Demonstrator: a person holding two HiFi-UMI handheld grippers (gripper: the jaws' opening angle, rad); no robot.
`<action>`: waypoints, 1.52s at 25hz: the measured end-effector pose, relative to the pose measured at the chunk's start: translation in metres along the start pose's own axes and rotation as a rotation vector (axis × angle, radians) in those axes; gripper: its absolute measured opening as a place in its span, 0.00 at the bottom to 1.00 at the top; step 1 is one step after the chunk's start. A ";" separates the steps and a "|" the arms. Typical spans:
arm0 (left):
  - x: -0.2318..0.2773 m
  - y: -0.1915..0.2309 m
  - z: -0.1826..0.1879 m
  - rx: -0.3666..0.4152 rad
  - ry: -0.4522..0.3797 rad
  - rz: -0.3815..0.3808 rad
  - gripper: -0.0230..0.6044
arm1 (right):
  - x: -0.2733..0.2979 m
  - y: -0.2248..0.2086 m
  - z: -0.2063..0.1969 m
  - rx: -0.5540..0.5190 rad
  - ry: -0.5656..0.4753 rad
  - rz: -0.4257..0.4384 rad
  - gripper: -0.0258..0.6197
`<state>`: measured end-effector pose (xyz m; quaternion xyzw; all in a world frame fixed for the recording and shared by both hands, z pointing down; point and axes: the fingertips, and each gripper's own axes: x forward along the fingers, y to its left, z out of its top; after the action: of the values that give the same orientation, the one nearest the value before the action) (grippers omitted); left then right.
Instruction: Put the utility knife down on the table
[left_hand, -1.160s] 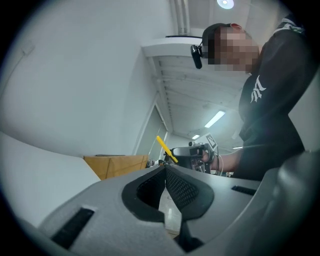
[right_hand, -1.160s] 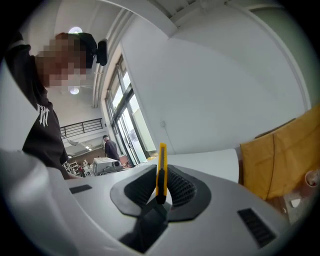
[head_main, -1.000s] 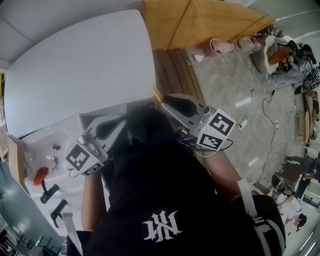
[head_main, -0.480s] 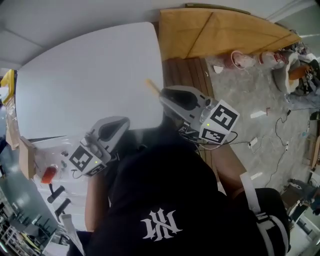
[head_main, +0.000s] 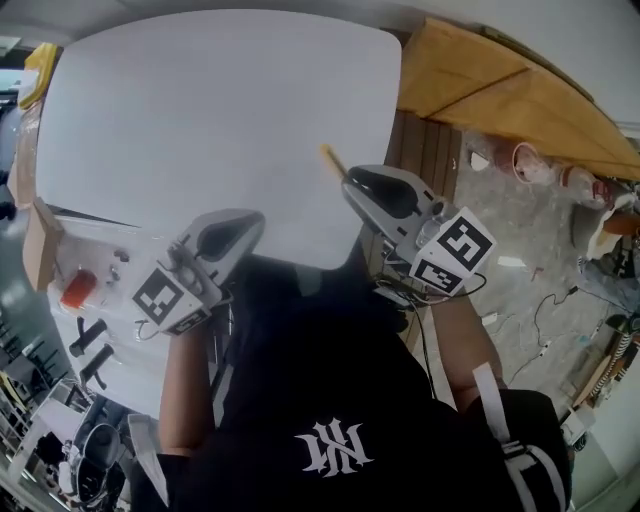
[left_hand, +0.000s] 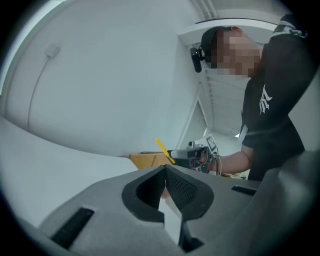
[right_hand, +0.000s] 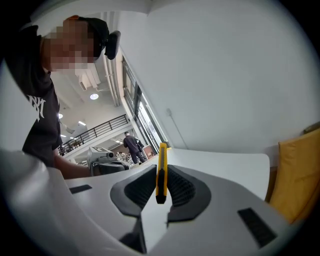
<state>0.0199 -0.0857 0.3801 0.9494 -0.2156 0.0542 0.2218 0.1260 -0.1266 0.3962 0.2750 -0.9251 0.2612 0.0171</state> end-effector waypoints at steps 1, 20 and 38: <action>-0.001 0.011 -0.002 -0.004 -0.007 -0.003 0.04 | 0.011 -0.006 -0.001 0.004 0.009 -0.003 0.13; 0.052 0.190 -0.118 0.091 0.168 0.027 0.05 | 0.155 -0.137 -0.131 -0.145 0.447 -0.254 0.13; 0.058 0.216 -0.138 0.114 0.182 0.083 0.04 | 0.174 -0.151 -0.179 -0.185 0.683 -0.239 0.13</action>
<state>-0.0228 -0.2211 0.6009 0.9419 -0.2301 0.1617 0.1839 0.0363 -0.2332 0.6528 0.2755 -0.8470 0.2495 0.3801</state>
